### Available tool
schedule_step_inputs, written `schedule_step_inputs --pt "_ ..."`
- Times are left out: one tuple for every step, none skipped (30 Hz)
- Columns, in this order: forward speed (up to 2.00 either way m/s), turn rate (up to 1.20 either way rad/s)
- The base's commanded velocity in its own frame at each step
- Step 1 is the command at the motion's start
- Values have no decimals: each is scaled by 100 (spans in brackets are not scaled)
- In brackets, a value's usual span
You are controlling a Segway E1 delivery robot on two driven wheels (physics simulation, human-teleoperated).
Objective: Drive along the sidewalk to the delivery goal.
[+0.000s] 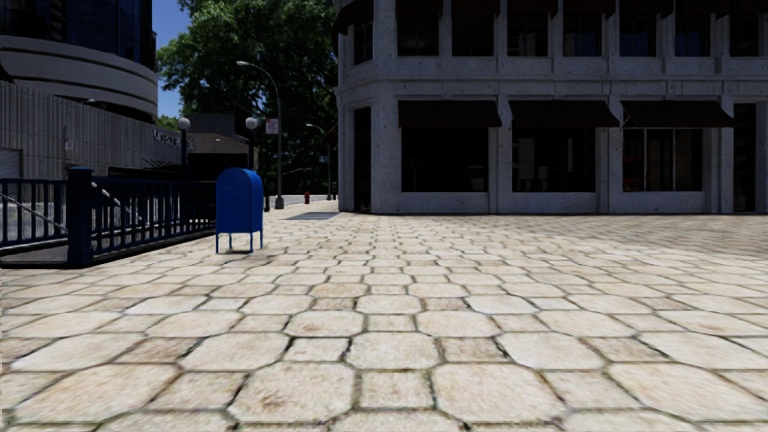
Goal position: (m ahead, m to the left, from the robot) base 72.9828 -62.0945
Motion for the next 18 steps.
schedule_step_inputs --pt "200 0" --pt "200 0" --pt "200 0" --pt "200 0" --pt "200 0" --pt "200 0" --pt "200 0" --pt "200 0" --pt "200 0" --pt "200 0" --pt "200 0" --pt "200 0" --pt "200 0" --pt "200 0" --pt "200 0" --pt "200 0" --pt "200 0" --pt "200 0"
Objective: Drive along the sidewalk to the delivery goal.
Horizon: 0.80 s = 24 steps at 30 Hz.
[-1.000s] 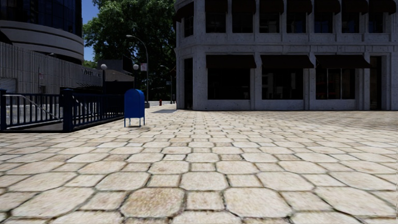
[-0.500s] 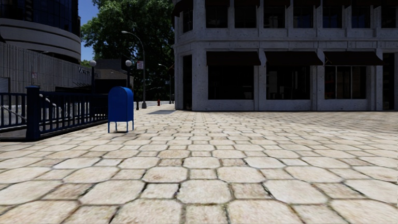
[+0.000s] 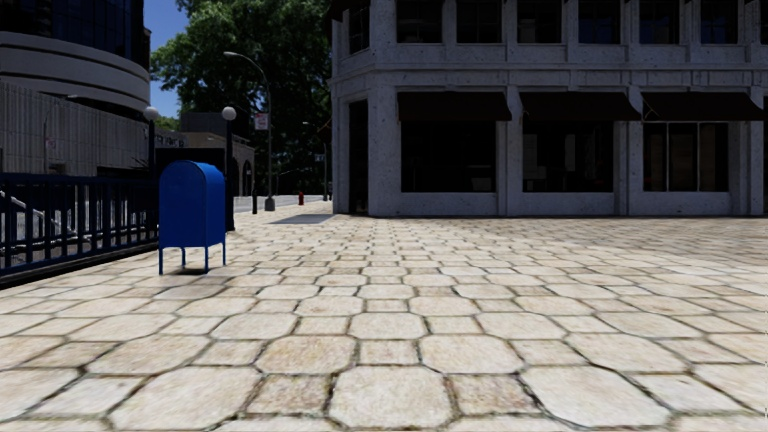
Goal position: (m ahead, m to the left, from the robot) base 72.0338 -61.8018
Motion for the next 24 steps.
schedule_step_inputs --pt "200 0" --pt "200 0" --pt "200 0" --pt "200 0" --pt "200 0" --pt "200 0" --pt "200 0" --pt "200 0" --pt "200 0" --pt "200 0" --pt "200 0" --pt "200 0" --pt "200 8" --pt "200 8" --pt "200 15" --pt "200 18" --pt "200 21" --pt "200 21" --pt "200 25" --pt "200 28" --pt "200 29" --pt "200 29" --pt "200 29" --pt "200 29"
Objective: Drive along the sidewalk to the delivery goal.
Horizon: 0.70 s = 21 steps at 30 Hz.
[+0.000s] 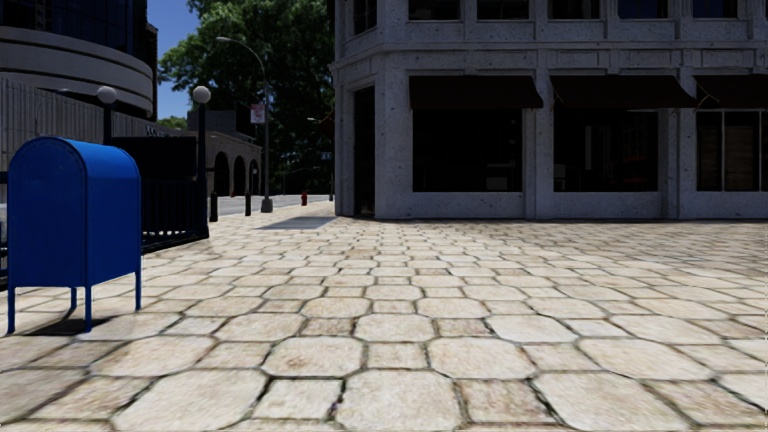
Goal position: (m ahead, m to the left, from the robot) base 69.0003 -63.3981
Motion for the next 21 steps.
schedule_step_inputs --pt "200 29" --pt "200 29" --pt "200 29" --pt "200 29" --pt "200 30" --pt "200 30" --pt "200 30" --pt "200 30" --pt "200 30" --pt "200 30" --pt "200 30" --pt "200 30" --pt "200 30" --pt "200 30" --pt "200 30" --pt "200 30" --pt "200 30" --pt "200 30" --pt "200 30" --pt "200 30" --pt "200 30"
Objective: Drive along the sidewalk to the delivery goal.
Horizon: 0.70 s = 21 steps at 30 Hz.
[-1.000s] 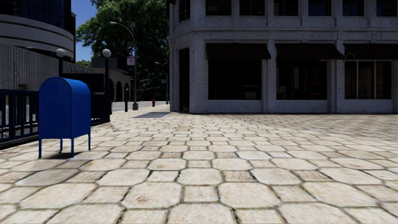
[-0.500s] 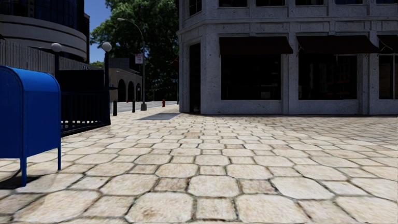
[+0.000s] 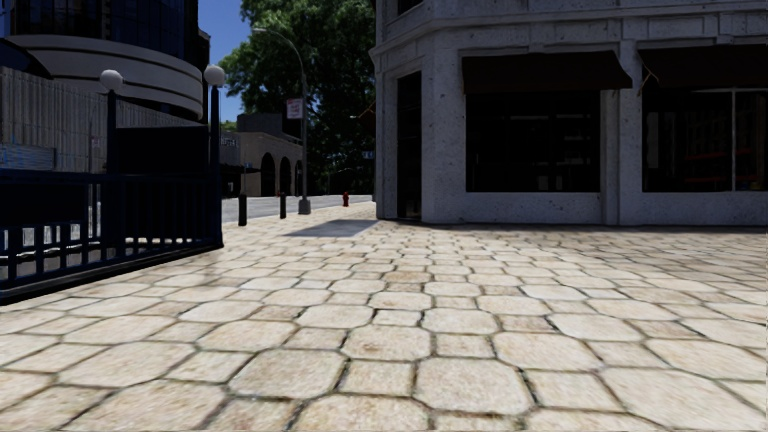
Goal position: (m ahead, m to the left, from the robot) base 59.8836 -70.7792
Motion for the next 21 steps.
schedule_step_inputs --pt "200 30" --pt "200 30" --pt "200 29" --pt "200 28" --pt "200 28" --pt "200 27" --pt "200 25" --pt "200 24" --pt "200 24" --pt "200 21" --pt "200 18" --pt "200 12" --pt "200 12" --pt "200 8" --pt "200 0" --pt "200 0" --pt "200 0" --pt "200 0" --pt "200 0" --pt "200 0" --pt "200 0"
